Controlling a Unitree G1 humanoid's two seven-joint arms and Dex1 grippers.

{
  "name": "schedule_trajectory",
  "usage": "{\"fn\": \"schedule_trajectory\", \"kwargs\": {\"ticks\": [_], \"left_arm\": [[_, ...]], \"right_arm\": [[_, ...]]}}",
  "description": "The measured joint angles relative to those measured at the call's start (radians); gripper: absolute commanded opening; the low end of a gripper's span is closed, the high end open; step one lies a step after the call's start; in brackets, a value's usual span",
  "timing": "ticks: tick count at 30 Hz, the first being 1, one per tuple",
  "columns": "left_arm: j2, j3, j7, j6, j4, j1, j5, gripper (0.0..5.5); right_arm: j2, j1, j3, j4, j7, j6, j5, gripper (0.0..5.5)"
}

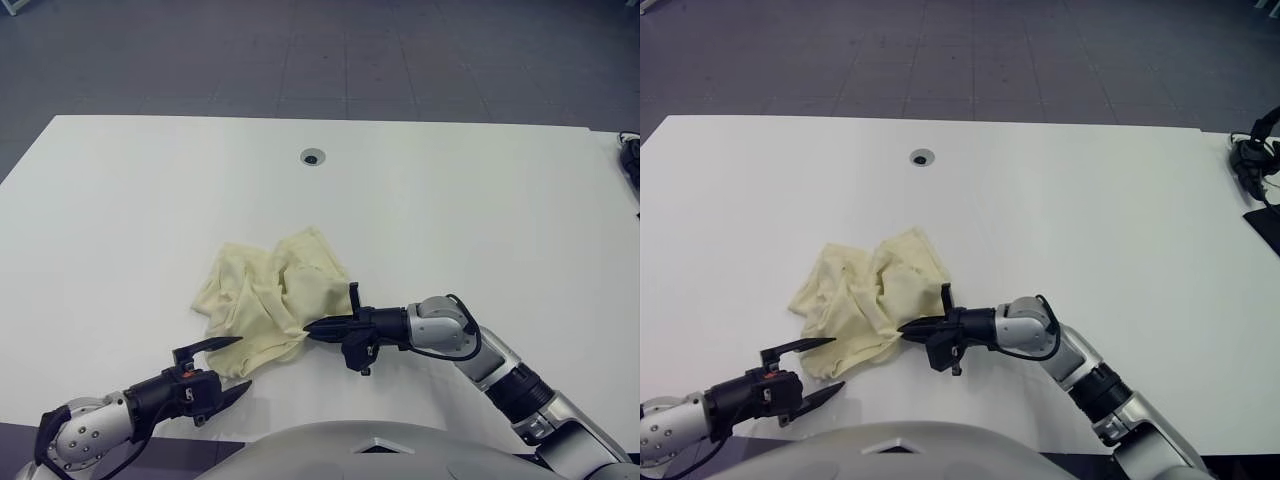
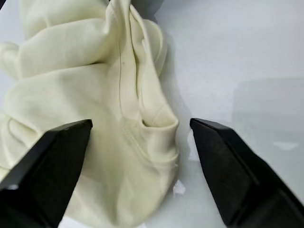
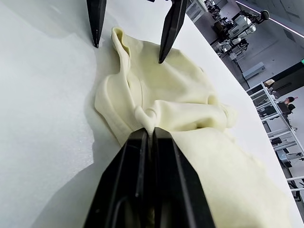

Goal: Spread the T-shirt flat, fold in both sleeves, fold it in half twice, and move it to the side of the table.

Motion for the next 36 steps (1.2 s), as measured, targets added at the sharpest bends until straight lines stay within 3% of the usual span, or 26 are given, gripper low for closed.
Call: {"fn": "schedule_trajectory", "kwargs": {"ticks": [12,13,18,28,36], "left_arm": [[0.022,-0.022,0.021,-0.011,0.015,0.038,-0.002,0.87],[0.026,-0.02,0.021,-0.011,0.015,0.043,-0.006,0.69],[0.035,-0.014,0.021,-0.011,0.013,0.053,-0.02,0.01],[0.064,0.003,0.022,-0.008,0.011,0.055,-0.034,0.0],[0.092,0.104,-0.023,0.027,-0.136,0.116,-0.197,0.0]], "right_arm": [[-0.004,0.013,-0.001,-0.01,-0.003,0.003,0.008,0.0],[-0.004,0.013,-0.004,-0.011,-0.003,0.003,0.009,0.36],[-0.012,0.023,-0.027,-0.033,-0.001,0.027,0.046,0.97],[-0.091,0.119,-0.048,-0.115,0.032,0.042,0.128,2.51],[-0.175,0.21,-0.097,-0.239,0.061,0.035,0.248,3.85]]}}
